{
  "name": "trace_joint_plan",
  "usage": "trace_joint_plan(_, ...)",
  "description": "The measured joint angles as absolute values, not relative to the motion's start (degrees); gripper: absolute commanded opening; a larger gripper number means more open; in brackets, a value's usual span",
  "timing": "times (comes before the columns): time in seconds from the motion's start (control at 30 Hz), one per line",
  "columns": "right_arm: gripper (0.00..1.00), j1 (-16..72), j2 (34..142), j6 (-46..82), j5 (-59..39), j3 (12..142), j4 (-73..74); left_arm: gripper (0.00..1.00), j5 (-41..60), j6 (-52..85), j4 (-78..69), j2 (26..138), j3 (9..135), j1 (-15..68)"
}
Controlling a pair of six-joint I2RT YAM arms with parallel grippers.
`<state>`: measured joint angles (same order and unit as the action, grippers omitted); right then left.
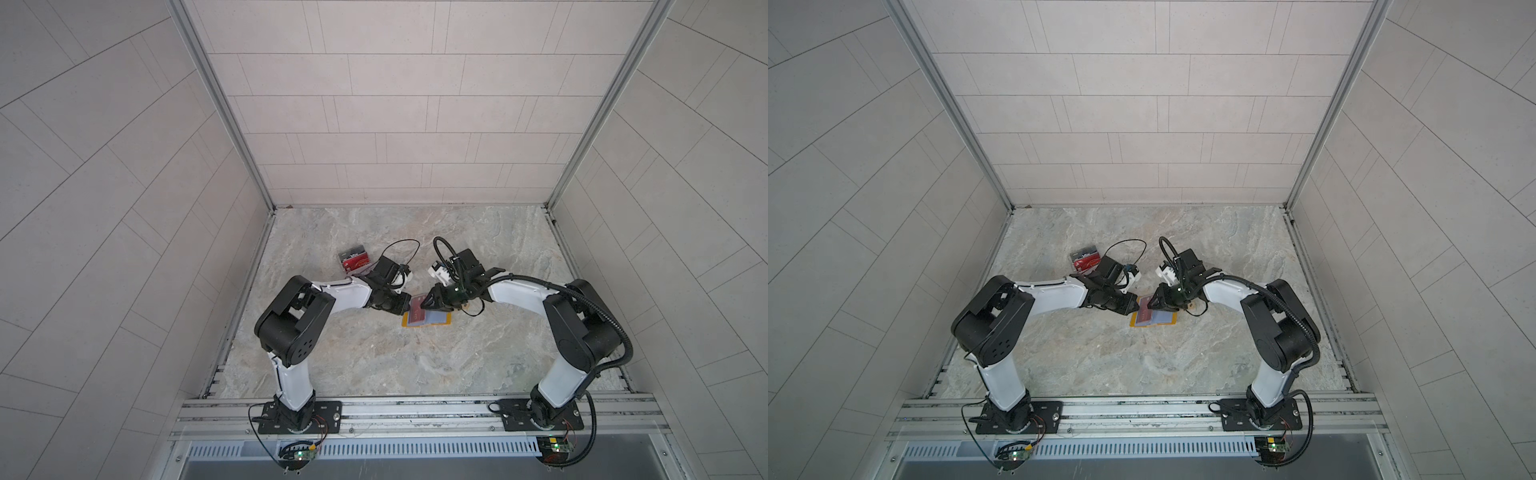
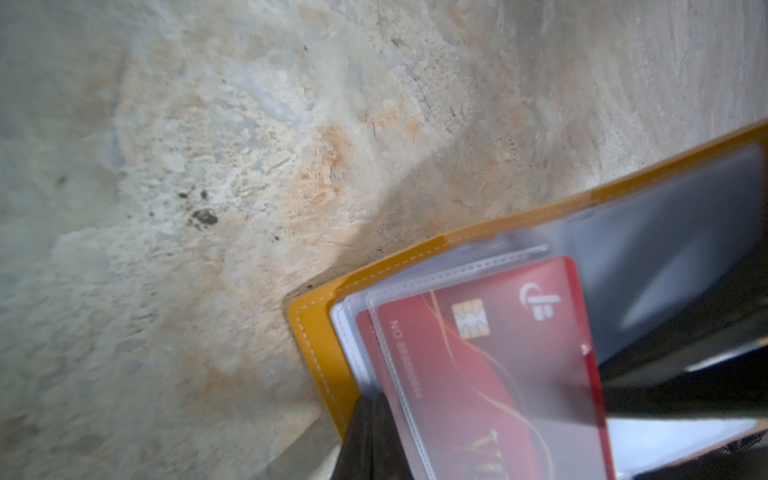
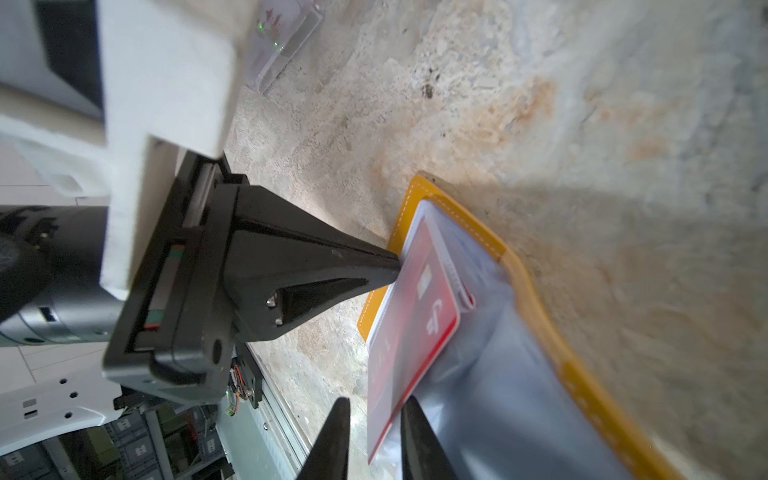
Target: Take the credit cards out of the card holder
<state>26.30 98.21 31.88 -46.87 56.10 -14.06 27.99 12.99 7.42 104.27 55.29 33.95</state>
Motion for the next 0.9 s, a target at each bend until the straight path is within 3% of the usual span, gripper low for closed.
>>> trace_joint_plan(0.9,0.24,26.89,98.76,34.59,-39.97,51.92,-13.26,0.04,28.97,13.45,4.45,104.03,53.65,34.28)
